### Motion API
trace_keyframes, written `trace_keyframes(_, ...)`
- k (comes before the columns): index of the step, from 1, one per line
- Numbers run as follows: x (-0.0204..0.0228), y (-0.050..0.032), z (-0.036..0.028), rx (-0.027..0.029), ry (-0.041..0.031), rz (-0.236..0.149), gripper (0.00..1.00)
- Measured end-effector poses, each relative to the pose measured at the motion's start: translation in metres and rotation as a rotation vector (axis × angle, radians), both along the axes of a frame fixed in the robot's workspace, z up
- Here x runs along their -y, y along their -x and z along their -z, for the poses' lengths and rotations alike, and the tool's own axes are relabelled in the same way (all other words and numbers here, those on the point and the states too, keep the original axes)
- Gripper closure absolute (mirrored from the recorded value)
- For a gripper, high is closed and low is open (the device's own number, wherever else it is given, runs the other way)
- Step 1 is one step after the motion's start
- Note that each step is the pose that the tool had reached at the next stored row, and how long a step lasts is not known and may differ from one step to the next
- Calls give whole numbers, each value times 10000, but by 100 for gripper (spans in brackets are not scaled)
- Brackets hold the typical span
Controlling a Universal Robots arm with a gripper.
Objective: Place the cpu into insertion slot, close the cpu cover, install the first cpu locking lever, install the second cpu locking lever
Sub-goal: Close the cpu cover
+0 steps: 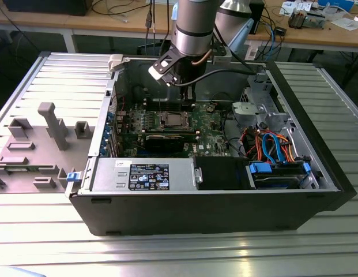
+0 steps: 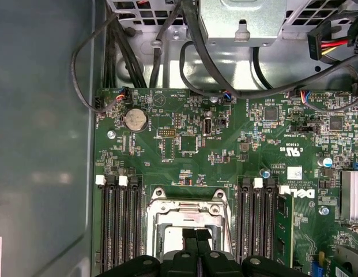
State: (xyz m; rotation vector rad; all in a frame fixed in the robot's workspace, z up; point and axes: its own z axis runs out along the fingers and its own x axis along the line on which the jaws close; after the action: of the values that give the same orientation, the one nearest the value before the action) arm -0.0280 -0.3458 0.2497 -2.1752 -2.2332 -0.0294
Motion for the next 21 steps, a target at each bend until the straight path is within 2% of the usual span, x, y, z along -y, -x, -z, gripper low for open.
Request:
trace_keyframes(10, 12, 33, 3, 0, 0, -8, 89)
trace_keyframes(16, 42, 154, 20, 4, -4, -57, 89)
trace_keyframes(21, 46, 189, 36, 1, 0, -99, 89)
